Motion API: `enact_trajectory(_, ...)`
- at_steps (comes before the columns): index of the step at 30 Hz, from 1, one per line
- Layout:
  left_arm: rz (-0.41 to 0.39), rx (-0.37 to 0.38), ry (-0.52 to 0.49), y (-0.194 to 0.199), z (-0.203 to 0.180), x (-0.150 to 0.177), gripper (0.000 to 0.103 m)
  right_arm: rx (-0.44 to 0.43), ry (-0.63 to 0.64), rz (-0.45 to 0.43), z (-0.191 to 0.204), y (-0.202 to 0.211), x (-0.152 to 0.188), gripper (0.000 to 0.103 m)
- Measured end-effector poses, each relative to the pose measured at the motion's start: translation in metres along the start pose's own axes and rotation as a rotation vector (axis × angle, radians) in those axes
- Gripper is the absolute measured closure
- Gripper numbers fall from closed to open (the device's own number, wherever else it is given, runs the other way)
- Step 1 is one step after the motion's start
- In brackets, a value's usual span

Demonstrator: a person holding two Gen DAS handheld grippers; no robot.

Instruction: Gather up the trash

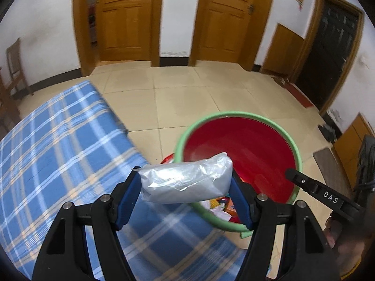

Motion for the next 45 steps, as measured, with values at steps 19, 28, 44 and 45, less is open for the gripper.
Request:
enact_trajectory(19,0.065,0.027,-0.064,-0.033,-0.043,-0.006,0.022,-0.025,-0.024,-0.01,-0.02,0.008,-0.006,0.071)
enact_trajectory(28,0.047,0.021,-0.017,-0.019,-0.029,0.0,0.022,-0.021,-0.011,-0.009,-0.013,0.011,-0.004,0.069)
enact_trajectory(44,-0.031,-0.029,0.082,0.031,0.019,0.014,0.022,-0.045,0.105,-0.031,0.04,0.03,0.007,0.058)
enact_trajectory(45,-0.035,-0.032,0.09,0.034,0.023,0.016,0.022,-0.046,0.111,-0.033,0.043,0.03,0.008,0.057)
Point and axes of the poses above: each gripper's, at about its wrist camera, not at the fingertips, and y roughly against the way its jaws point, z to its left, x to its underside, the point moved 9 cm from there along -y, roughly the way its jaws point, and after that the axes turned 11 degrees about z, right-handed, at the moved point
